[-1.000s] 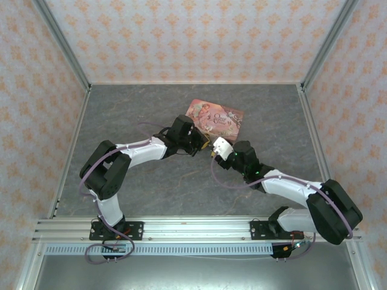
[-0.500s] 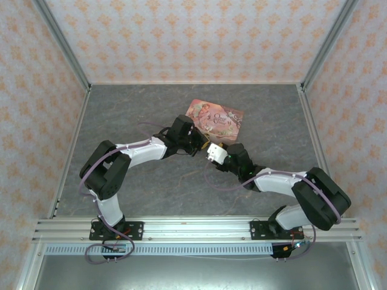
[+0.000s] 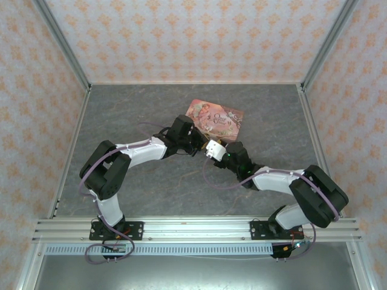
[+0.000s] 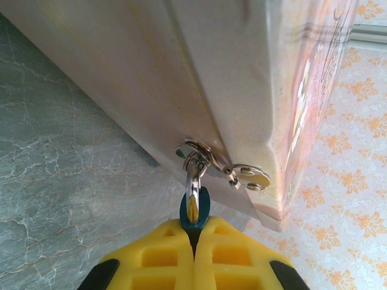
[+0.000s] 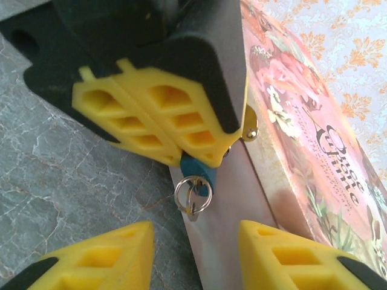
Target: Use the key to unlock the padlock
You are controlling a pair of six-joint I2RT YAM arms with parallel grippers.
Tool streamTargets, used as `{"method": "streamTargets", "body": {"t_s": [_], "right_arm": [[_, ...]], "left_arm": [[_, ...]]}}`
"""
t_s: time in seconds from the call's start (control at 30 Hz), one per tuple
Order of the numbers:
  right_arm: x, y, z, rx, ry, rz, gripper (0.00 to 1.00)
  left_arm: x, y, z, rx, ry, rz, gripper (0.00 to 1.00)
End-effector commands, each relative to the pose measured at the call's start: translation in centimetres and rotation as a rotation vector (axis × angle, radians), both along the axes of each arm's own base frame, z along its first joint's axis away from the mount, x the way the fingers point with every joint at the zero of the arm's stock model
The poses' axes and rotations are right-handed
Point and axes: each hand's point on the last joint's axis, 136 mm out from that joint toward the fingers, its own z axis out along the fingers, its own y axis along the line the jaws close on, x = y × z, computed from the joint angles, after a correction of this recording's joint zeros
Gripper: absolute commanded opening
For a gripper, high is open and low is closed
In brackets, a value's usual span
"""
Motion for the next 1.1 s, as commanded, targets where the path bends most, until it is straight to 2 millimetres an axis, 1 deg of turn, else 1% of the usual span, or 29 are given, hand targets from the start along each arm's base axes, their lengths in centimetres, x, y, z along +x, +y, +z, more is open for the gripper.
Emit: {"method": "streamTargets", "body": {"t_s": [0.0,0.47,0.73,0.9,1.03,1.07], "right_arm": [[0.8,1.1,1.7,0.058,-0.029,0.003,0.36],[1.4,1.5,1.5,0.063,-0.020,-0.006,0.26],[1.6,1.9,2.3,0.094,-0.027,-0.004,0.26],[1.7,2.1,2.0,0.108,-0.012,-0.008,0.13],[1.7,2.2,2.0,0.123,0.005,-0.013,0.00],[1.7,2.2,1.9,0.123,0.009,-0.018,0.00]], "left_arm": [[0.5,-0.5,3.7,-0.058,-0.074,-0.011,0.00],[0.5,-0.6,3.8,-0.063,-0.071,-0.015,0.00],[0.5,-0.7,3.9,-0.067,-0.070,-0.018,0.00],[0.5,-0.7,3.7,-0.065,-0.066,-0.017,0.00],[0.5,-0.7,3.7,-0.065,-0.066,-0.017,0.00],[0.5,-0.7,3.7,-0.066,-0.065,-0.018,0.00]]}}
